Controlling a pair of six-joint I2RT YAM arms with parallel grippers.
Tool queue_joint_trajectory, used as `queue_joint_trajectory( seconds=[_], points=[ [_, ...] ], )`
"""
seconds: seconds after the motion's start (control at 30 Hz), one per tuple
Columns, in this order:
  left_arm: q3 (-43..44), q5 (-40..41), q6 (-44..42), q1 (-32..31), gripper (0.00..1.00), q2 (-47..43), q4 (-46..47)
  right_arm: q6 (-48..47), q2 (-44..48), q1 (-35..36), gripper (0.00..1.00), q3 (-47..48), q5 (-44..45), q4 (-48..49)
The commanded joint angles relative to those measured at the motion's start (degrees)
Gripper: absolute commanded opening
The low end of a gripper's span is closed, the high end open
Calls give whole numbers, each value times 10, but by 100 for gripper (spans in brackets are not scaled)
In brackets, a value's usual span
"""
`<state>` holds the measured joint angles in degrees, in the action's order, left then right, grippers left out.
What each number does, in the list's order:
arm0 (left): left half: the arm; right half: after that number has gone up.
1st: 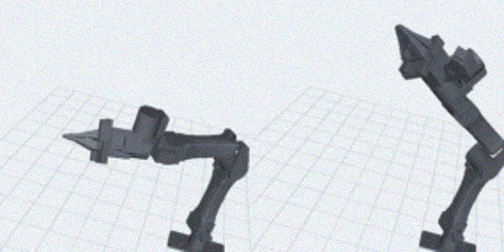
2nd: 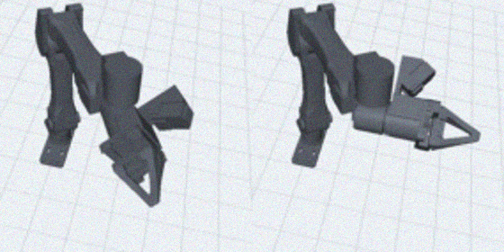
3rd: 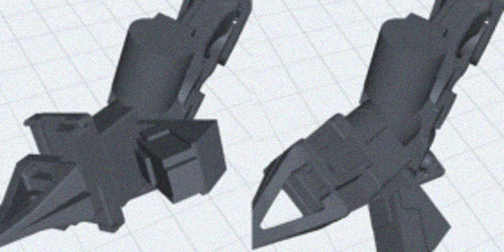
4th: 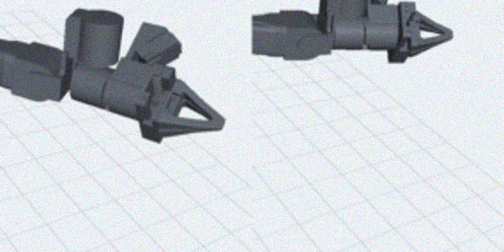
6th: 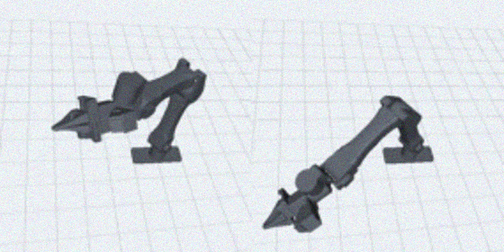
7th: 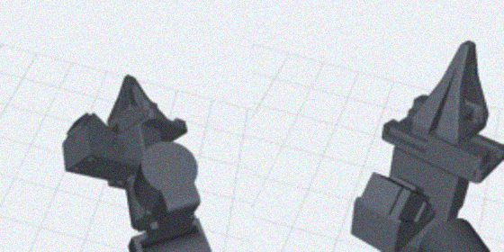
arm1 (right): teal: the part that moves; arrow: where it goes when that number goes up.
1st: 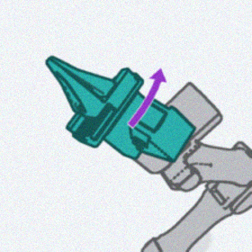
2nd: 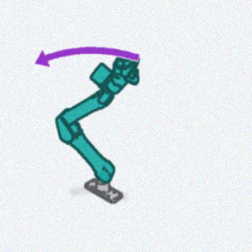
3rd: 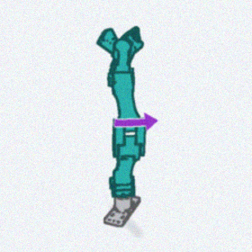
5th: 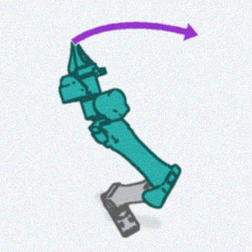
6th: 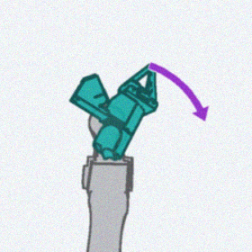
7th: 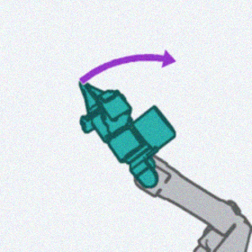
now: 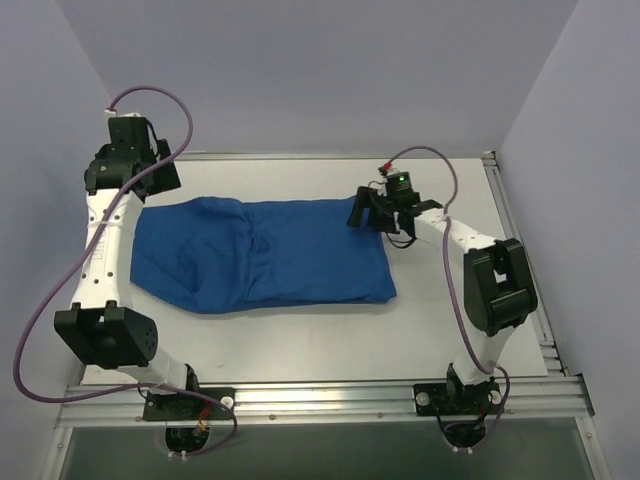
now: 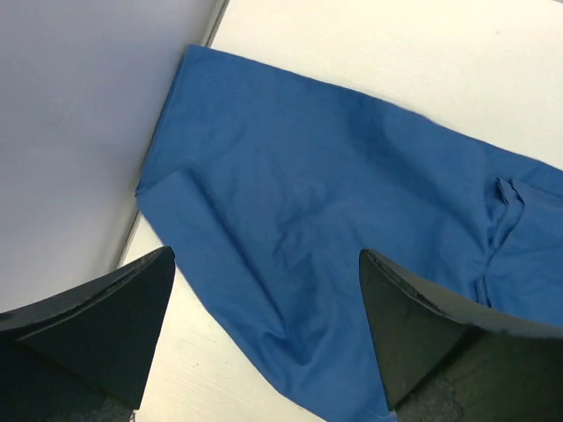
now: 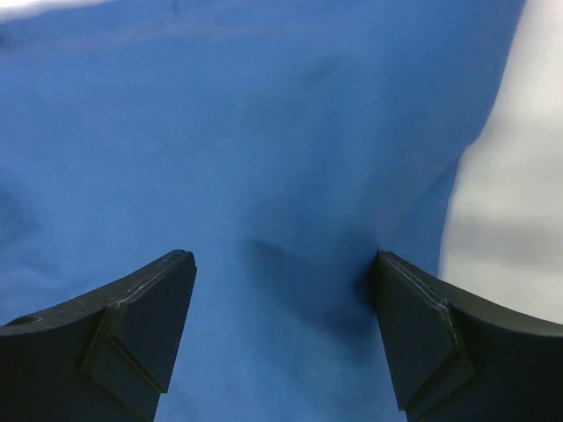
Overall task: Open and lay out the surgical kit
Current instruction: Open the surgical kit at the center of the board.
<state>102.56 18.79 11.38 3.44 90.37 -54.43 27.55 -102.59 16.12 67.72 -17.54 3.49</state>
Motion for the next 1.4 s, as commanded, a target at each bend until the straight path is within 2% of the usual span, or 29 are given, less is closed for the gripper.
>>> queue_joint_trajectory(
  seconds=[0.0,0.13,0.27,0.33,0.4,0.53,0.7,0.87,0.97,1.1,1.23,1.37],
  points=[
    [12,81,0,-54,94,-42,-11,-107,51,112,80,46,48,-94],
    [-20,5,13,-55,94,-64,7,-147,48,219,85,75,41,-83],
    [-147,-109,79,-27,94,-70,63,-199,18,310,86,113,37,-80],
    [-193,-123,95,-14,94,-81,88,-204,-1,349,86,139,131,-97],
    [-234,-145,93,-8,94,-89,113,-149,-13,324,86,140,210,-101],
    [-239,-125,88,-3,94,-85,96,-121,11,269,86,79,190,-63],
    [-253,-119,91,6,94,-117,105,-112,35,251,90,55,196,-80],
    [-253,-144,95,6,94,-121,98,-77,45,254,91,24,127,-63],
    [-258,-141,94,7,94,-127,100,-54,60,257,94,-8,93,-18],
    [-262,-136,90,10,94,-125,98,-17,57,257,94,-30,72,12],
    [-270,-137,91,12,94,-124,101,-7,30,256,90,-27,73,15],
    [-270,-140,90,13,94,-119,100,3,-16,246,76,-6,74,0]
  ],
)
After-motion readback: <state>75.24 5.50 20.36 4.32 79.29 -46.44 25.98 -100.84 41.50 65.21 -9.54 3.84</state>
